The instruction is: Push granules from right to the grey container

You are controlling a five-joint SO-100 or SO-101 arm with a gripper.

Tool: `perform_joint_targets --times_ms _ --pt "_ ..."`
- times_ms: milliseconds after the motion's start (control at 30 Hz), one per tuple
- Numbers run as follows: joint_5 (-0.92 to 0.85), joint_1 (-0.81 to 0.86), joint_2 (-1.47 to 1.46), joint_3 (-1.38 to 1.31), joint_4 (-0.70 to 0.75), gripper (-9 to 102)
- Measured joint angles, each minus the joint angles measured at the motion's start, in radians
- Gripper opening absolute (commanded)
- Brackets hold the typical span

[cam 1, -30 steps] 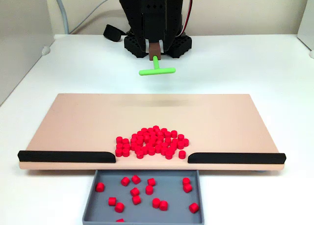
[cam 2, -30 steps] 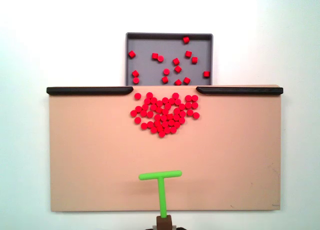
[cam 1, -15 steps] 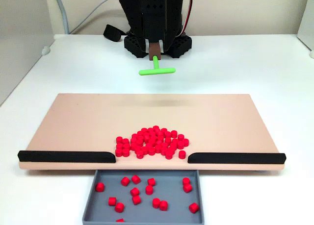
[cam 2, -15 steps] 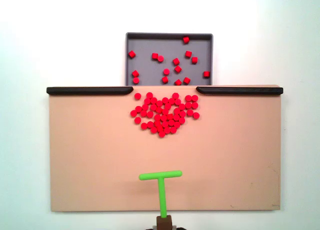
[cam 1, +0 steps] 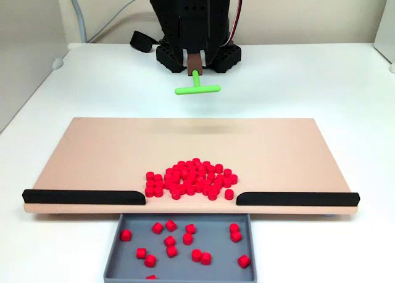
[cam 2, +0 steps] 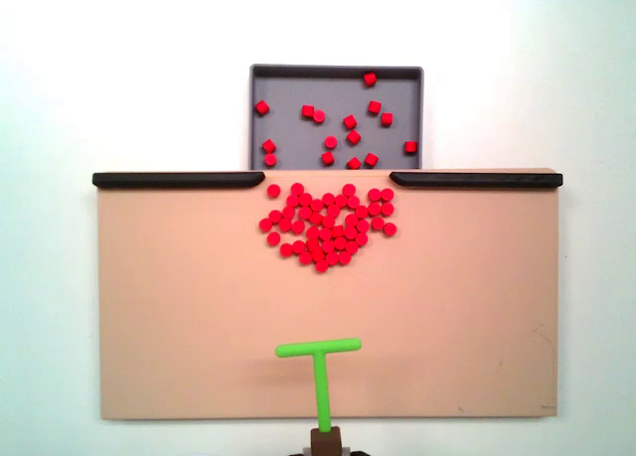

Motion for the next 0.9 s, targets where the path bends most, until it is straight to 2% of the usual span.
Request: perform_joint_targets --times_ms 900 --pt "-0.003 0.026 0.000 0.000 0.000 2"
